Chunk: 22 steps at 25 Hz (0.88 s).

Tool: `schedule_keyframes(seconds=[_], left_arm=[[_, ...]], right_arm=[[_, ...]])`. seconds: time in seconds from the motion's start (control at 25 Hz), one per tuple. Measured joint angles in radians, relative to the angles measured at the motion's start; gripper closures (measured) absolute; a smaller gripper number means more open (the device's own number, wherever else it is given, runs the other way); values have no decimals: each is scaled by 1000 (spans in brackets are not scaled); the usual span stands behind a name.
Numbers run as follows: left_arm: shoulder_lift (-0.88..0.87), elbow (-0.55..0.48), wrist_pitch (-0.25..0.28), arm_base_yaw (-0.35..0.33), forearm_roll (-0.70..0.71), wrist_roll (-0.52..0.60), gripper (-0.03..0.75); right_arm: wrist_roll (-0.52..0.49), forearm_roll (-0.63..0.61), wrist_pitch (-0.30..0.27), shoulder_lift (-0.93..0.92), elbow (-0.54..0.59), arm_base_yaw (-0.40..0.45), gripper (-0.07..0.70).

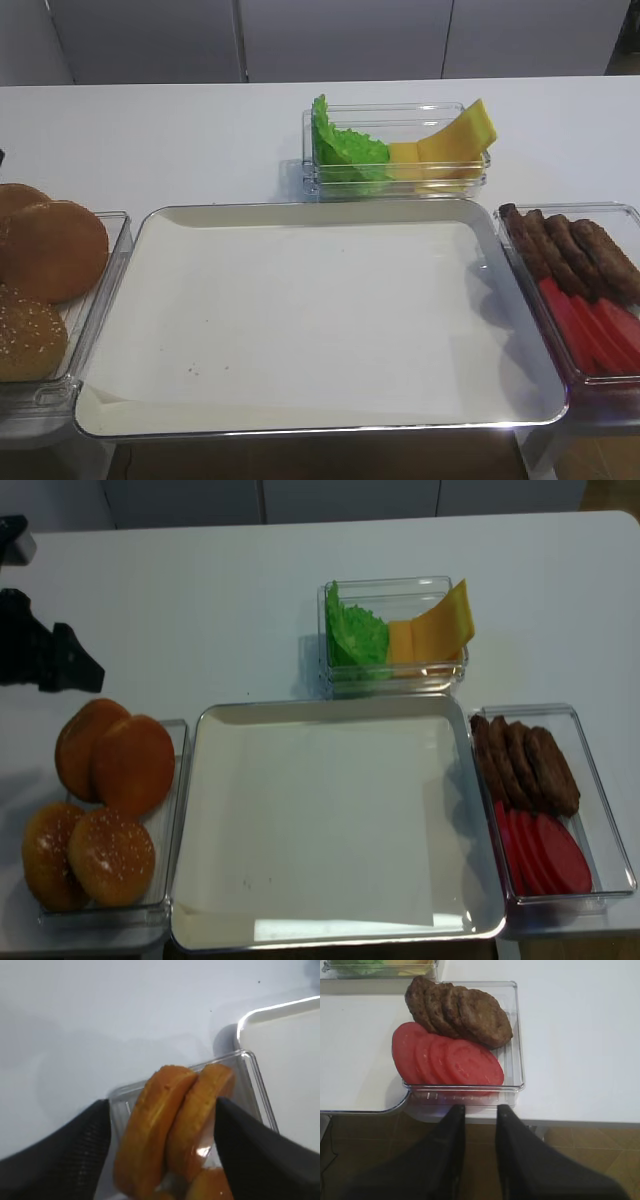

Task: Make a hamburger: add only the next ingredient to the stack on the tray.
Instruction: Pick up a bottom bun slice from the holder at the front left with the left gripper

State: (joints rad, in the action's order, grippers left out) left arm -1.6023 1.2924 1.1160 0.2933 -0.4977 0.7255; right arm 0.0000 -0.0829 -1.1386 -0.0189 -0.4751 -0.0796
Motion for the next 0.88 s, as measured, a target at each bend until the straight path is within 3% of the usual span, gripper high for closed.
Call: schedule_keyframes(seconds=[0.2, 0.44, 0.88], left_arm=[[-28, 7, 71, 7, 29, 63, 272], [-38, 12, 83, 8, 96, 79, 281], [-90, 12, 96, 8, 78, 91, 304]], right_arm=[[0, 0, 0, 0, 0, 0, 451], [0, 0, 0, 0, 0, 0, 451], [0, 0, 0, 0, 0, 0, 452]])
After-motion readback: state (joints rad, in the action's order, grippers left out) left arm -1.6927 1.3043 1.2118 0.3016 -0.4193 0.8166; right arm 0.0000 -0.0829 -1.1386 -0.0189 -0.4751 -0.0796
